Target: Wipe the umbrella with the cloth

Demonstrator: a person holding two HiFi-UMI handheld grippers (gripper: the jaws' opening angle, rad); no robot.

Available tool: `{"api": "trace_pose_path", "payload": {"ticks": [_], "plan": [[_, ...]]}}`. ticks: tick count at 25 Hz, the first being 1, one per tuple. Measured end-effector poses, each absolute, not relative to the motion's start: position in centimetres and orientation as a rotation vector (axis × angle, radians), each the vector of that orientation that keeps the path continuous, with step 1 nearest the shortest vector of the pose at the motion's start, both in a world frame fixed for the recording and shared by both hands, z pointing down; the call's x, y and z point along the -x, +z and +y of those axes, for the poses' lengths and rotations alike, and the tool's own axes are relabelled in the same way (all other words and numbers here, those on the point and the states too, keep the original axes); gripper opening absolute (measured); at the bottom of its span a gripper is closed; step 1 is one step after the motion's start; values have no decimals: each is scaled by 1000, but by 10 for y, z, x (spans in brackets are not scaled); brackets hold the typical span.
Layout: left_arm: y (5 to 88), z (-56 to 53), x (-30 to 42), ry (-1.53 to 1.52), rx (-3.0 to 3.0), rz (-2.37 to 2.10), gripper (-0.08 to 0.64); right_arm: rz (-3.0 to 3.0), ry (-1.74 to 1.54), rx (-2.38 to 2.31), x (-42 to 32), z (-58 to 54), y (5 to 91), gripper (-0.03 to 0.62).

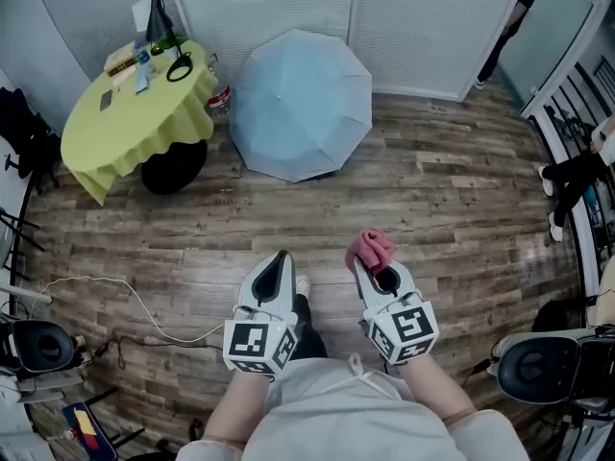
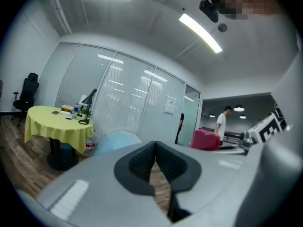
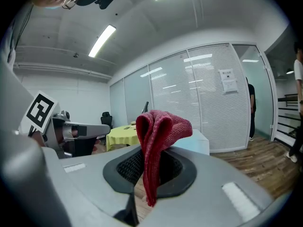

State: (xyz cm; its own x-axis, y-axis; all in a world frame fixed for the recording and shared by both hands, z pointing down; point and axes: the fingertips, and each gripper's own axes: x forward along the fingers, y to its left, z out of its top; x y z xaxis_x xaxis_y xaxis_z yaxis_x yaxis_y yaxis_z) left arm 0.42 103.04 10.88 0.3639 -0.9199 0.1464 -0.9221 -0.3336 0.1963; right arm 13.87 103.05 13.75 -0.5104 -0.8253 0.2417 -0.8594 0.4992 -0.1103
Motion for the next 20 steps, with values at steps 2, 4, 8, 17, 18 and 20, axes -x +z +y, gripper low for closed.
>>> {"api": "trace_pose_path", "payload": {"ticks": [2, 4, 8, 17, 18, 20], "plan": [[111, 983, 4, 20, -2380, -1631, 8, -2580, 338, -1448, -128, 982, 138, 51], [109, 929, 15, 13, -2385, -1608, 8, -2583, 351, -1429, -113, 930, 138, 51], [105, 824, 36, -9, -2446, -1554, 8, -2584, 349, -1391, -84, 828, 140, 51], [118, 643, 77, 10, -2382, -1580, 8, -2577, 386, -1376, -55, 645, 141, 51], [122, 628, 79, 7, -2367, -1581, 8, -2582, 388, -1360, -53, 627, 143, 51], [131, 597, 84, 13, -2344, -1596, 7, -2595, 390, -1322, -48, 592, 148, 51]]}}
